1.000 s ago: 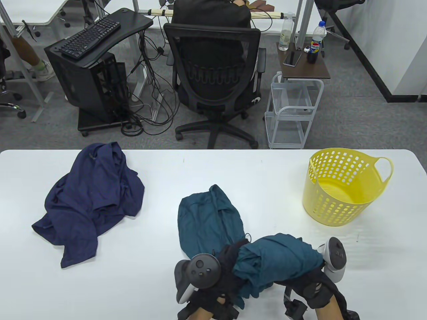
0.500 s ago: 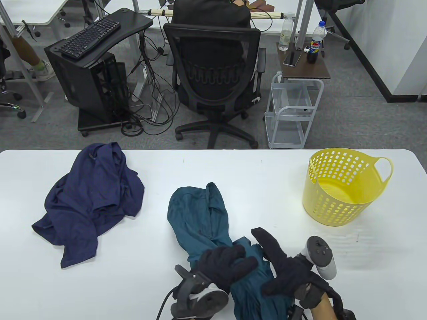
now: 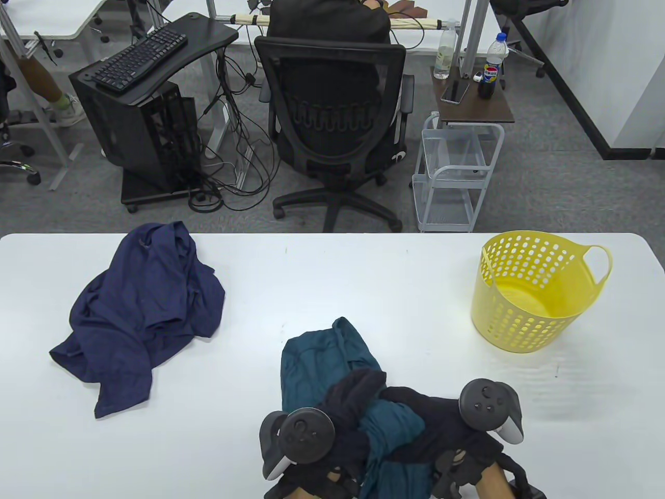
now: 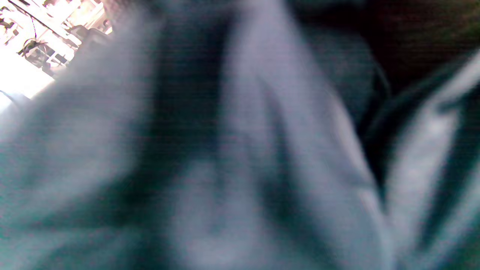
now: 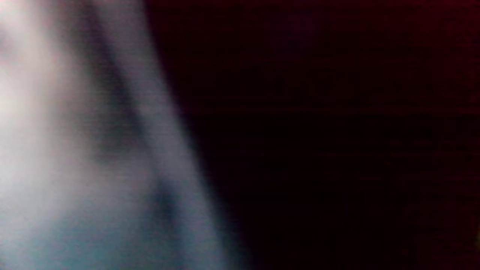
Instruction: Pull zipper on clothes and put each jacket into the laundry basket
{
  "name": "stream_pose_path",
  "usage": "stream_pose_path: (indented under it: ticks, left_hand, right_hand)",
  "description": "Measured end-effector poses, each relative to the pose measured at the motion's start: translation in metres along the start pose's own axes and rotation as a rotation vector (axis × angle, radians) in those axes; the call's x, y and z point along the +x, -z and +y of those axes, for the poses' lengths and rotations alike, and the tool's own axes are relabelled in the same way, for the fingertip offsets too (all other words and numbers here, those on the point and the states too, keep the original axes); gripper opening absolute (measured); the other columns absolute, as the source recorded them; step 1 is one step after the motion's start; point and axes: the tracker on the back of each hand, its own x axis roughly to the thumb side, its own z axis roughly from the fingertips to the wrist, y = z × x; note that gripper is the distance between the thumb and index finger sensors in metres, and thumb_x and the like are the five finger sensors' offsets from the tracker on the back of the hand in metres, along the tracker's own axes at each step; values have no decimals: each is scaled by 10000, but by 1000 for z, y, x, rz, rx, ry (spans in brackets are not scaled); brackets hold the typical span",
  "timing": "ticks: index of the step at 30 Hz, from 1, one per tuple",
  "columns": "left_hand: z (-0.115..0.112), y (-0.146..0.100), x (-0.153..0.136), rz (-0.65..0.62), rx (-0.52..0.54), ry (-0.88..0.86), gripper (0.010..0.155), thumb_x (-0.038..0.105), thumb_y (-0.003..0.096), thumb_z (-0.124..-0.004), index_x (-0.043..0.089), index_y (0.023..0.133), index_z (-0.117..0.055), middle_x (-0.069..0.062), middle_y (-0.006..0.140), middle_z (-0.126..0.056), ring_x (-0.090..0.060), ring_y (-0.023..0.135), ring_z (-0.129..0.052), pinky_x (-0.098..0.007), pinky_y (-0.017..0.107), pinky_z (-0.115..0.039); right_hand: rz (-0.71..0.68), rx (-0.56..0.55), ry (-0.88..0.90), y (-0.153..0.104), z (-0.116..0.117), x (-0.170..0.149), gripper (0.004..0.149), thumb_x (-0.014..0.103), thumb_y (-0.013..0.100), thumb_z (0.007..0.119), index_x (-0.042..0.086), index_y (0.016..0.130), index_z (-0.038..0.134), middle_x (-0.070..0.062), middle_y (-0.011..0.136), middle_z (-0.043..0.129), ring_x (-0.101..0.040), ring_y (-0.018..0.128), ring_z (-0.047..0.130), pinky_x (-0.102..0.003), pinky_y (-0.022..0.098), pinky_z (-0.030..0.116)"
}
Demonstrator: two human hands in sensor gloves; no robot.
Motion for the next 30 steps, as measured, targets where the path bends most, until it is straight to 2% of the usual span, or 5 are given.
stream_pose_path:
  ticks: [11, 14, 18, 22, 30]
  left_hand:
    - [-36, 13, -41, -68, -521, -552, 1036, 759, 280, -827, 475, 1075, -226, 37, 1240, -276, -407, 1099, -150, -721, 691, -240]
    - [-44, 14, -41, -77, -613, -505, 1045, 774, 280, -822, 496, 1069, -196, 43, 1243, -336, -399, 1099, -136, -724, 685, -225]
    - [-54, 15, -39, -20, -613, -441, 979, 698, 315, -853, 426, 1084, -312, 136, 1005, -764, -340, 1101, -442, -728, 684, -302]
    - [-60, 17, -37, -10, -599, -525, 849, 666, 318, -860, 387, 1051, -535, 139, 733, -921, -253, 980, -767, -734, 679, -403]
    - [-78, 12, -36, 40, -697, -882, 872, 704, 397, -732, 340, 1095, -357, 18, 898, -858, -267, 681, -1025, -601, 550, -775]
  right_hand:
    - [-237, 63, 533, -13, -35, -6, 749, 548, 353, 1072, 369, 987, 715, 12, 899, 923, -254, 629, 1020, -470, 539, 822]
    - [-311, 49, 660, -16, -39, -2, 755, 549, 359, 1067, 370, 996, 703, 15, 915, 910, -256, 647, 1011, -474, 551, 814]
    - [-359, -41, 743, -21, -50, -4, 758, 537, 366, 1065, 374, 1003, 688, 18, 934, 892, -257, 671, 998, -480, 566, 804]
    - [-338, -221, 771, -30, -66, -16, 744, 517, 379, 1060, 392, 1004, 676, 26, 955, 871, -262, 704, 979, -490, 589, 787]
    - [-169, -697, 556, -56, -88, -35, 714, 434, 425, 1046, 448, 1003, 628, 51, 1040, 766, -300, 850, 863, -547, 672, 681]
